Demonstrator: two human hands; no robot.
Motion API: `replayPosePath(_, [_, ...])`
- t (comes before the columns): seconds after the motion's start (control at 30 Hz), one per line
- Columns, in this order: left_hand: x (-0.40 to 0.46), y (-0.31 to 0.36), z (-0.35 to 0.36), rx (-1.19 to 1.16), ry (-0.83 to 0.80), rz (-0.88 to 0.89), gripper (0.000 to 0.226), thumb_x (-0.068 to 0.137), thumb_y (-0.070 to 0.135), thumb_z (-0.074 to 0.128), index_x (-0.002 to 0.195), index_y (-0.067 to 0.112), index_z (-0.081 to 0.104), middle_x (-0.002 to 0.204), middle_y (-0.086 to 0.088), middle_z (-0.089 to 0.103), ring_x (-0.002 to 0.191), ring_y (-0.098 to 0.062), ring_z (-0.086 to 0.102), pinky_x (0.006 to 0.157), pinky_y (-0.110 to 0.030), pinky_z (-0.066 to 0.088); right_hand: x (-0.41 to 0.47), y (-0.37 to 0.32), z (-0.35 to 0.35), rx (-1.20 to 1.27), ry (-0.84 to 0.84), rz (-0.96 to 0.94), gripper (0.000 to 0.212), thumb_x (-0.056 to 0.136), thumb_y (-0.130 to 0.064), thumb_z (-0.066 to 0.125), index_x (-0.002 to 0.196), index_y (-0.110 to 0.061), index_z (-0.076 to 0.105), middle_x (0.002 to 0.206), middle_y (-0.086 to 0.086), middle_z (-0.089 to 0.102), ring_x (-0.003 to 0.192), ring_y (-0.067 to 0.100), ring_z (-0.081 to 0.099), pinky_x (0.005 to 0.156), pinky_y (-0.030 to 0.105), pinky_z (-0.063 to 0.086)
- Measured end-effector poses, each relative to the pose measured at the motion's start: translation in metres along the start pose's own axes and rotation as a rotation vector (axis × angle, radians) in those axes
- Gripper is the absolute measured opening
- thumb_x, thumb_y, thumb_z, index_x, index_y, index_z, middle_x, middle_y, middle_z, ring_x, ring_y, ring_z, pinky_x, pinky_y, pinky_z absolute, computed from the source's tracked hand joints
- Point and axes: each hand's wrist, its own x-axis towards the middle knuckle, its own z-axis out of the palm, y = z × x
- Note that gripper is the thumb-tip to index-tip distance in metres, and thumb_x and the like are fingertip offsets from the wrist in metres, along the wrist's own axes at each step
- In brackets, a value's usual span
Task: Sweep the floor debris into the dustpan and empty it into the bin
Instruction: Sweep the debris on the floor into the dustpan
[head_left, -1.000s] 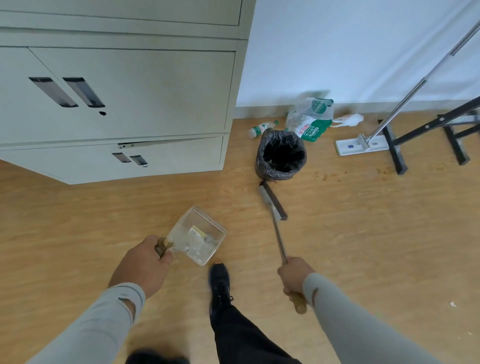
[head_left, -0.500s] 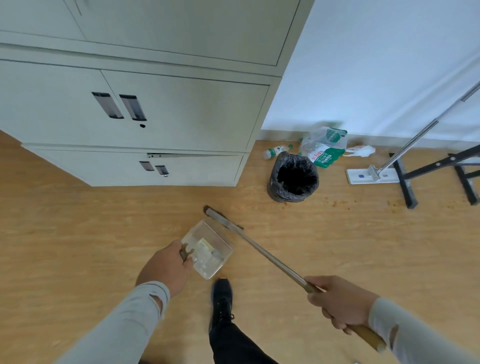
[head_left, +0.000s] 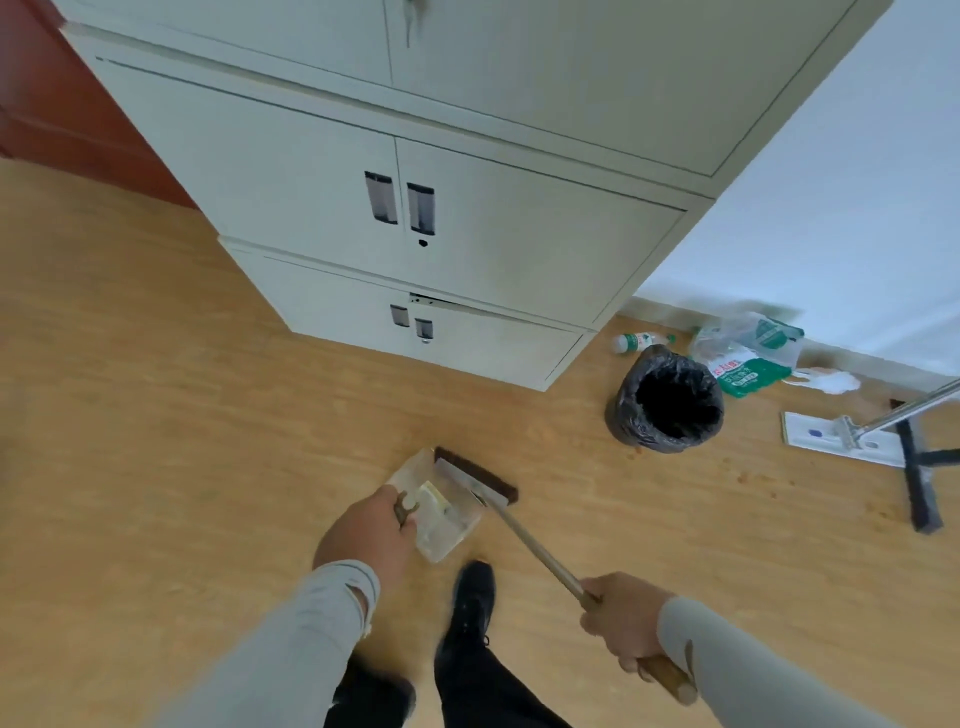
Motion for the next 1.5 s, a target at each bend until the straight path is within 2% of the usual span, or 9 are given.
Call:
replayPosePath(0.07, [-0.001,-0.01,-0.002,-0.006,0.003,0.0,0.014,0.1,0.038,0.052,0.095,0.025,0.052,0.076,0.005,0.059,0.064,-0.019,0.056,0.054,-0.03,0.04,-0.032,-0.011,-0.012,0.045,0.033,0.031,0.023,0.102,-0.024,0.049,0.124,-0.026,0.053,0.061,0.003,0.047,0.042,0.018,0.041,0.042,0.024,0.037])
replayPosePath(0.17, [-0.009,-0.031,-0.009,-0.049,-0.007,-0.004,0.013,0.1,0.039,0.052,0.095,0.026,0.052,0.076,0.006,0.06,0.064,-0.018,0.057,0.055,-0.03,0.041,-0.072,-0.017,-0.024,0.081,0.181,0.027,0.037,0.103,-0.025,0.051,0.139,-0.034,0.045,0.063,0.006,0.052,0.044,0.018,0.04,0.042,0.025,0.037])
replayPosePath(0.37, [-0.063,-0.097,-0.044,-0.22,0.052,-0.103,0.011,0.099,0.041,0.053,0.098,0.031,0.055,0.077,0.009,0.062,0.063,-0.013,0.06,0.053,-0.027,0.044,-0.075,-0.056,0.003,0.0,0.372,-0.012,0.032,0.102,-0.019,0.051,0.133,-0.028,0.048,0.061,0.009,0.051,0.042,0.019,0.041,0.041,0.023,0.034])
replayPosePath(0.53, [-0.116,-0.161,-0.087,-0.379,0.148,-0.194,0.007,0.097,0.039,0.056,0.095,0.032,0.057,0.081,0.009,0.065,0.067,-0.015,0.063,0.057,-0.028,0.049,-0.062,-0.121,0.051,-0.156,0.466,-0.06,0.018,0.103,-0.015,0.048,0.117,-0.007,0.054,0.055,0.007,0.05,0.036,0.018,0.045,0.039,0.025,0.04])
replayPosePath(0.77, [-0.172,-0.251,-0.122,-0.507,0.23,-0.27,0.016,0.096,0.042,0.055,0.087,0.029,0.055,0.076,0.006,0.065,0.06,-0.013,0.059,0.053,-0.026,0.046,-0.072,-0.182,0.11,0.079,0.421,-0.015,0.024,0.099,-0.019,0.054,0.077,-0.009,0.049,0.055,0.009,0.044,0.042,0.018,0.035,0.046,0.021,0.028])
replayPosePath(1.0, [-0.2,-0.32,-0.138,-0.58,0.338,-0.369,0.017,0.096,0.041,0.054,0.086,0.027,0.056,0.075,0.003,0.068,0.059,-0.016,0.061,0.054,-0.027,0.048,-0.063,-0.261,0.166,0.011,0.413,-0.015,0.014,0.097,-0.018,0.052,0.088,-0.007,0.055,0.06,0.007,0.047,0.046,0.017,0.038,0.045,0.024,0.034])
replayPosePath(1.27, [-0.176,-0.371,-0.162,-0.66,0.397,-0.446,0.015,0.097,0.037,0.055,0.087,0.027,0.058,0.072,-0.001,0.069,0.055,-0.018,0.06,0.051,-0.03,0.05,-0.043,-0.362,0.188,-0.196,0.455,-0.244,0.015,0.087,-0.021,0.053,0.09,-0.007,0.052,0.067,0.012,0.051,0.047,0.02,0.04,0.046,0.026,0.034])
replayPosePath(1.37, [-0.154,-0.385,-0.18,-0.662,0.412,-0.488,0.015,0.097,0.039,0.057,0.086,0.029,0.058,0.07,0.001,0.069,0.056,-0.02,0.063,0.055,-0.033,0.055,-0.034,-0.415,0.189,-0.249,0.46,-0.347,0.018,0.082,-0.017,0.049,0.092,-0.002,0.054,0.074,0.019,0.052,0.049,0.022,0.042,0.047,0.028,0.038])
replayPosePath(1.5, [-0.107,-0.398,-0.218,-0.642,0.418,-0.539,0.014,0.097,0.038,0.06,0.086,0.029,0.058,0.071,0.002,0.069,0.061,-0.02,0.066,0.06,-0.035,0.057,-0.016,-0.524,0.181,-0.198,0.475,-0.365,0.007,0.084,-0.005,0.045,0.079,-0.007,0.049,0.062,0.012,0.05,0.045,0.018,0.042,0.045,0.023,0.037])
